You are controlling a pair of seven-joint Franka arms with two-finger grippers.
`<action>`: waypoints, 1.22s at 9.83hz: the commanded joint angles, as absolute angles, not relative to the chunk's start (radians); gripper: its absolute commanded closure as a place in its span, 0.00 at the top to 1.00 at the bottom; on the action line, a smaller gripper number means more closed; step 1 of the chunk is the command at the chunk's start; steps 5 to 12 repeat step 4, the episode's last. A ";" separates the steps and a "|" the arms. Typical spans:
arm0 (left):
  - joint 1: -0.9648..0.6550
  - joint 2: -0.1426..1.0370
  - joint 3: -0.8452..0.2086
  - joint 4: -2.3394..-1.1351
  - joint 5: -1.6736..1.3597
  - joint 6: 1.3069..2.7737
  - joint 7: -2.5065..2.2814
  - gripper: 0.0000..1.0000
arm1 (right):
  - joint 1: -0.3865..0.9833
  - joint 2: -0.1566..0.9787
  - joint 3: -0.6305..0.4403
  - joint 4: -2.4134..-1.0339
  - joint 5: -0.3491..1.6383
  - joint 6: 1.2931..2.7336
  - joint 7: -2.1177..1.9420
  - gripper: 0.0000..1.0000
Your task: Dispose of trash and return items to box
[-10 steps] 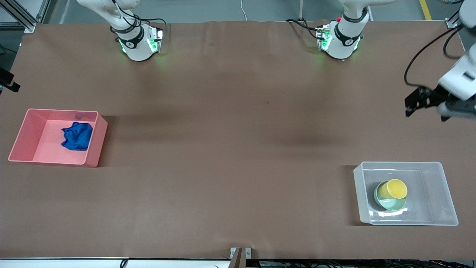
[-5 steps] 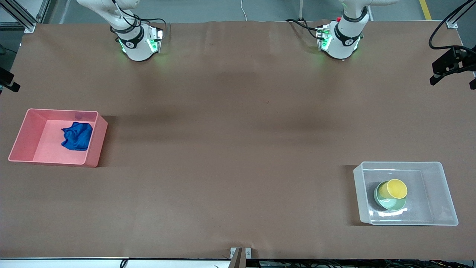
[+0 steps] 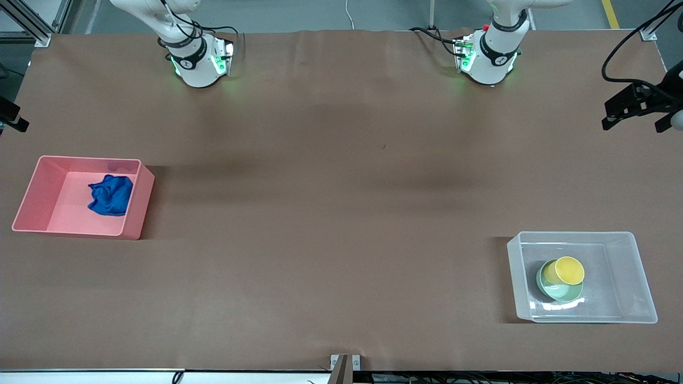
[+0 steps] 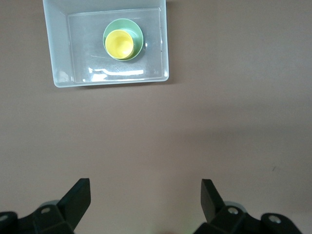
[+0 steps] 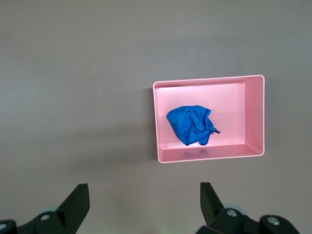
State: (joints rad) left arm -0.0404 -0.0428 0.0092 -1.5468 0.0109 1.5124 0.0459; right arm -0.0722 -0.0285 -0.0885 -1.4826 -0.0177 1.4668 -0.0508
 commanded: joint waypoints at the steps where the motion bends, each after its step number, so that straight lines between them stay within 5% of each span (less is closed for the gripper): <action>1: -0.045 -0.046 -0.001 -1.598 0.000 1.532 0.026 1.00 | -0.081 -0.028 -0.080 -1.474 -0.029 1.456 -0.043 1.00; 12: -0.048 -0.041 -0.002 -1.597 0.002 1.536 0.026 1.00 | -0.081 -0.028 -0.080 -1.474 -0.029 1.456 -0.043 1.00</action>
